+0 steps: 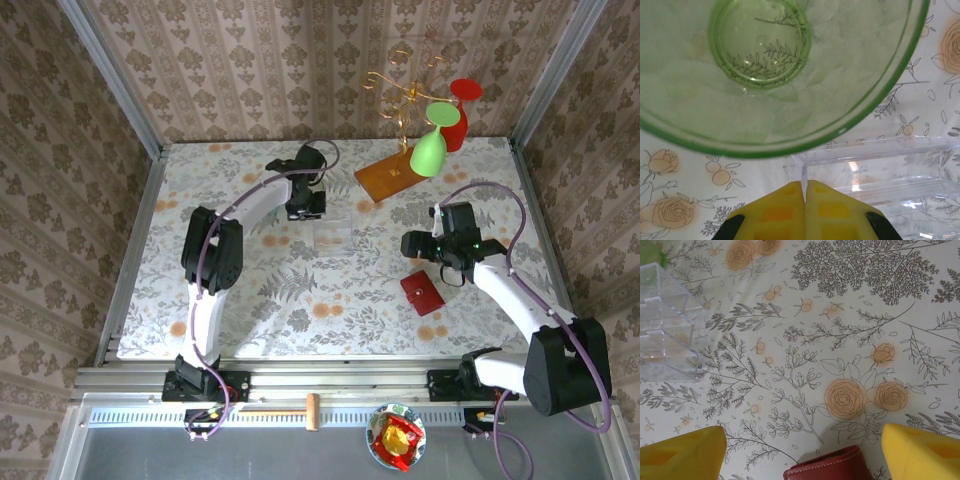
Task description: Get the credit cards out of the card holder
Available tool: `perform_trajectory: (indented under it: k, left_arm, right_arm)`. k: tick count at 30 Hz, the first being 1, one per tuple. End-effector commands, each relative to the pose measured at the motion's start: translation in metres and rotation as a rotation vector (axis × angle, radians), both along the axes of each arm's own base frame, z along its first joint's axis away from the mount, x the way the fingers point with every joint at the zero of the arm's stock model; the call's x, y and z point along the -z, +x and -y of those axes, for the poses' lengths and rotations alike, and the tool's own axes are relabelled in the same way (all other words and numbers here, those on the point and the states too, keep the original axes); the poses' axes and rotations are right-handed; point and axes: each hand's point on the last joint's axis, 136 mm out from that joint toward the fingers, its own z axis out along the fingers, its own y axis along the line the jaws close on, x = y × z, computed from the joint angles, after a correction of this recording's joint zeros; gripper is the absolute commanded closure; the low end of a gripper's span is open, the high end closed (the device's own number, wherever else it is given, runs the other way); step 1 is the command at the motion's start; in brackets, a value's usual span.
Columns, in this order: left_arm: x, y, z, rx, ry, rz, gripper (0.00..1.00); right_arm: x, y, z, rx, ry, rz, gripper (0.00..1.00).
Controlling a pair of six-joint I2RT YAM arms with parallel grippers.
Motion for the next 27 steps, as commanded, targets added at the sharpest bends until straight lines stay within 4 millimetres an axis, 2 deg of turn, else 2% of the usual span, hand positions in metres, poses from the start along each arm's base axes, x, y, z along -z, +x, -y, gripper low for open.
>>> perform_trajectory:
  k: [1,9,21,27]
  left_arm:
    - [0.002,-0.002,0.007,-0.003,0.002,-0.028,0.99]
    - [0.008,-0.007,0.014,0.012,-0.008,-0.053,0.9]
    - [-0.01,-0.007,0.017,0.019,-0.042,-0.026,0.82]
    - [-0.023,-0.007,0.017,0.023,-0.057,-0.001,0.79]
  right_arm:
    - [-0.006,0.003,-0.001,-0.029,-0.002,0.0,0.17]
    - [-0.004,0.003,-0.003,-0.035,0.009,-0.011,0.17]
    - [0.001,-0.003,-0.006,-0.018,0.046,-0.06,0.17]
    - [0.011,-0.011,-0.002,0.045,0.059,-0.133,0.15]
